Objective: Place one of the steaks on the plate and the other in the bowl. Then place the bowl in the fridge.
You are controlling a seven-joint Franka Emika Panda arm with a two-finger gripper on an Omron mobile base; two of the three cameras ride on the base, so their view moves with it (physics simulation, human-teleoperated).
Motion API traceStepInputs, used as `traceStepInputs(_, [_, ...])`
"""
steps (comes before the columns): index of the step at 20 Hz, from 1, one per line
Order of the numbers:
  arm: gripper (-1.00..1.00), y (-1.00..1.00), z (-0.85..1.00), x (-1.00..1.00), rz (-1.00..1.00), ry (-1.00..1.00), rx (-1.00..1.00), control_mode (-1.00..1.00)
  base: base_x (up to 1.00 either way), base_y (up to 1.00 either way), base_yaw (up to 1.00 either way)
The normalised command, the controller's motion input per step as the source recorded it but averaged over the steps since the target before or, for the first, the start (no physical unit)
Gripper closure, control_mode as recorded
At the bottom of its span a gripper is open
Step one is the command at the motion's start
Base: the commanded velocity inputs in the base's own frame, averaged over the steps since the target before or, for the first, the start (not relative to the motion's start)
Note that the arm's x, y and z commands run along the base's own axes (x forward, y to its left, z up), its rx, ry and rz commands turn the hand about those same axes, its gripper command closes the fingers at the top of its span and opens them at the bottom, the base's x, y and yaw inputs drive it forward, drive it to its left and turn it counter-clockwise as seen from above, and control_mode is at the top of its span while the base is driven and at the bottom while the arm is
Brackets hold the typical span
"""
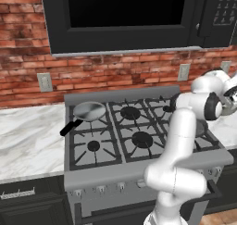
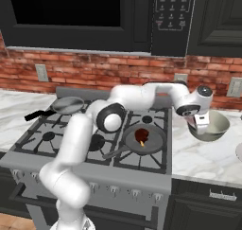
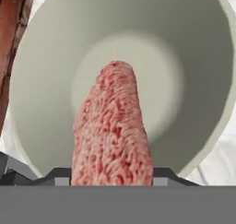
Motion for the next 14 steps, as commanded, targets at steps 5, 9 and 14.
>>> traceStepInputs(5, [-1.0, -0.02, -0.07, 0.29, -0.1, -0.05, 0.11, -1.0, 0.0, 0.0, 0.0])
traceStepInputs(9, [-1.0, -0.02, -0.06, 0.07, -0.13, -0.09, 0.07, -1.0, 0.0, 0.0, 0.0])
traceStepInputs(14, [-1.0, -0.01, -0.1, 0.0, -0.15, -0.11, 0.07, -1.0, 0.0, 0.0, 0.0])
